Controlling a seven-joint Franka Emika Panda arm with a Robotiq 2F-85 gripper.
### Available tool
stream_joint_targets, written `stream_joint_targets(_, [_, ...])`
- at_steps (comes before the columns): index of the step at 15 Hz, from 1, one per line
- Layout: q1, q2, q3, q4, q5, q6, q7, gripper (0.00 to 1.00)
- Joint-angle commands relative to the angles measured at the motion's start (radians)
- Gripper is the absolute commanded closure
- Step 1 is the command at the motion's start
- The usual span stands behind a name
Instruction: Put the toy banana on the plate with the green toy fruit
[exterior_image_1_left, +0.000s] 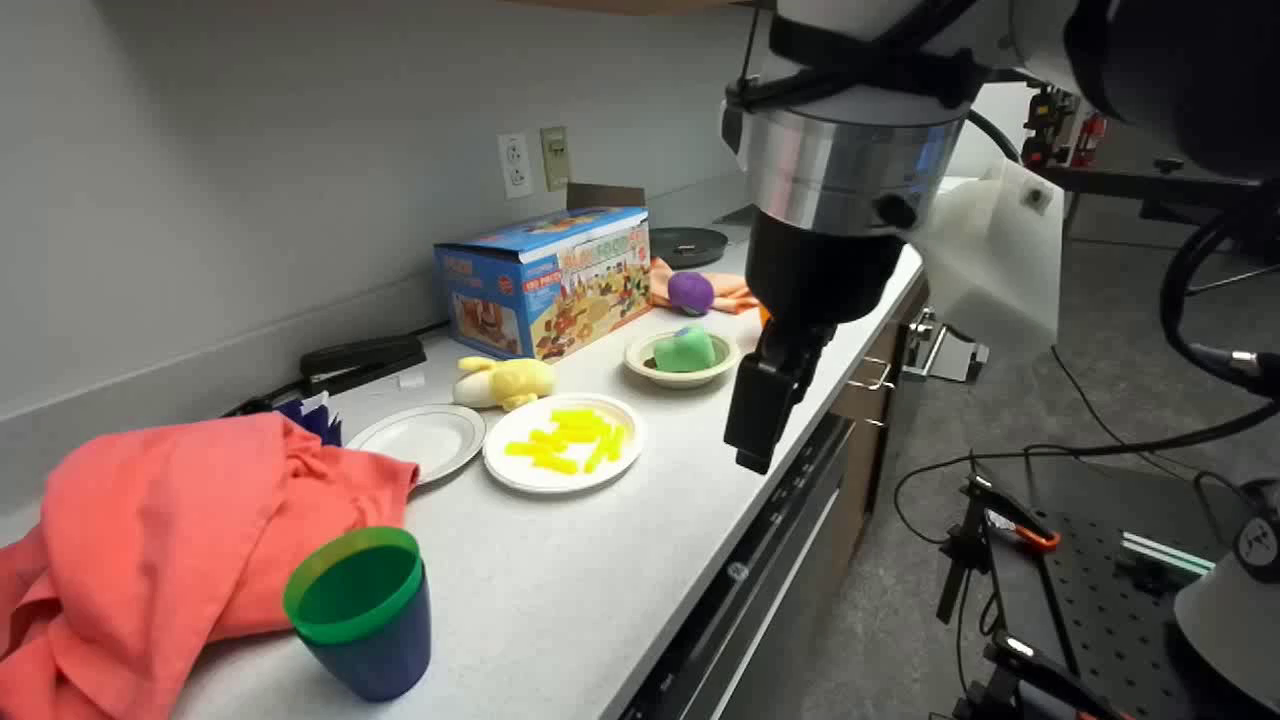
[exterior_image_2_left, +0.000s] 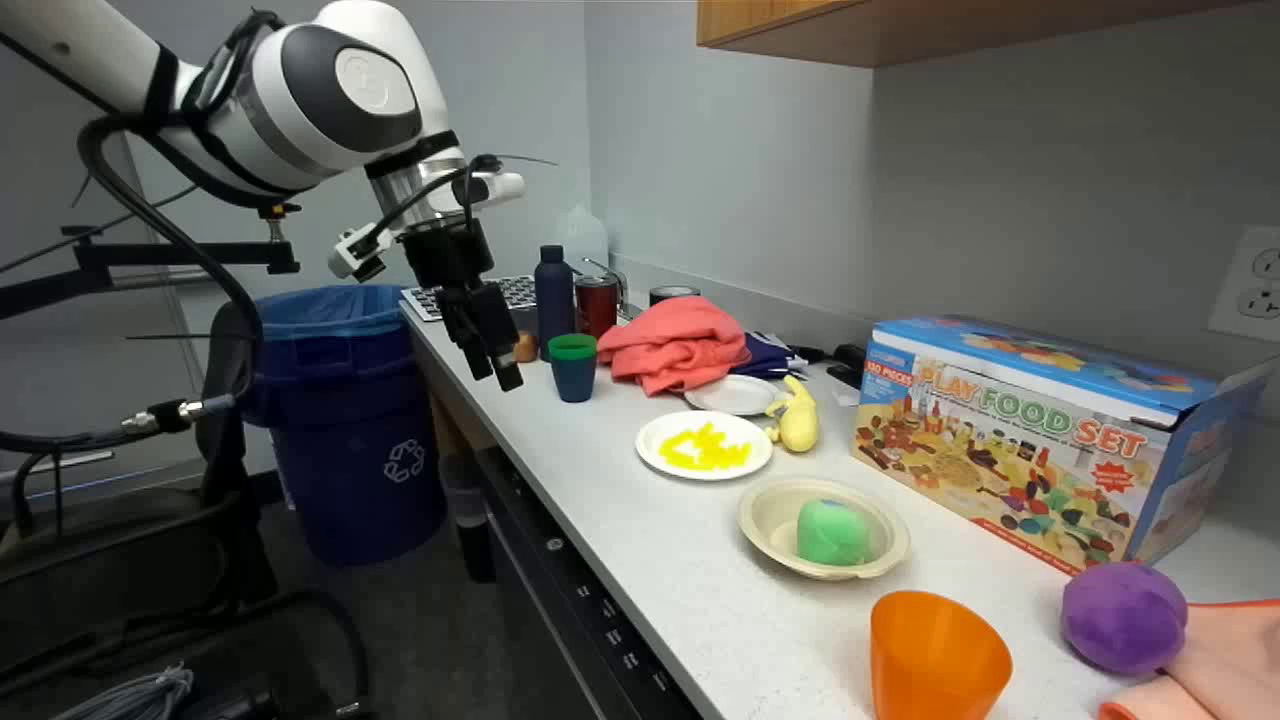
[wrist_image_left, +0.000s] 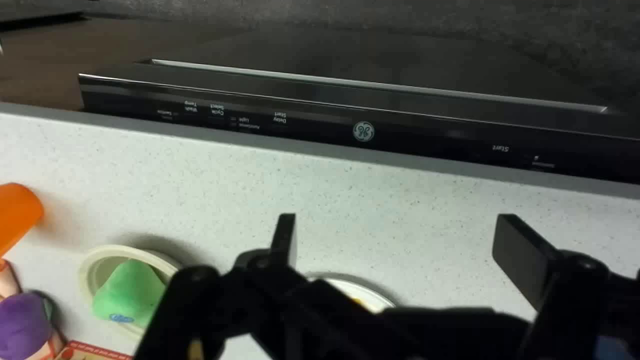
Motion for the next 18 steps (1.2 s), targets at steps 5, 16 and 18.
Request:
stream_joint_targets(5, [0.043, 0.007, -0.042, 0.001, -0.020, -0.004, 0.014, 0.00])
stream_joint_targets(16, [0.038, 0.016, -0.048, 0.006, -0.041, 0.017, 0.032, 0.00])
stream_joint_targets(18, [0.027, 0.027, -0.056, 0.018, -0.067, 0.032, 0.044, 0.00])
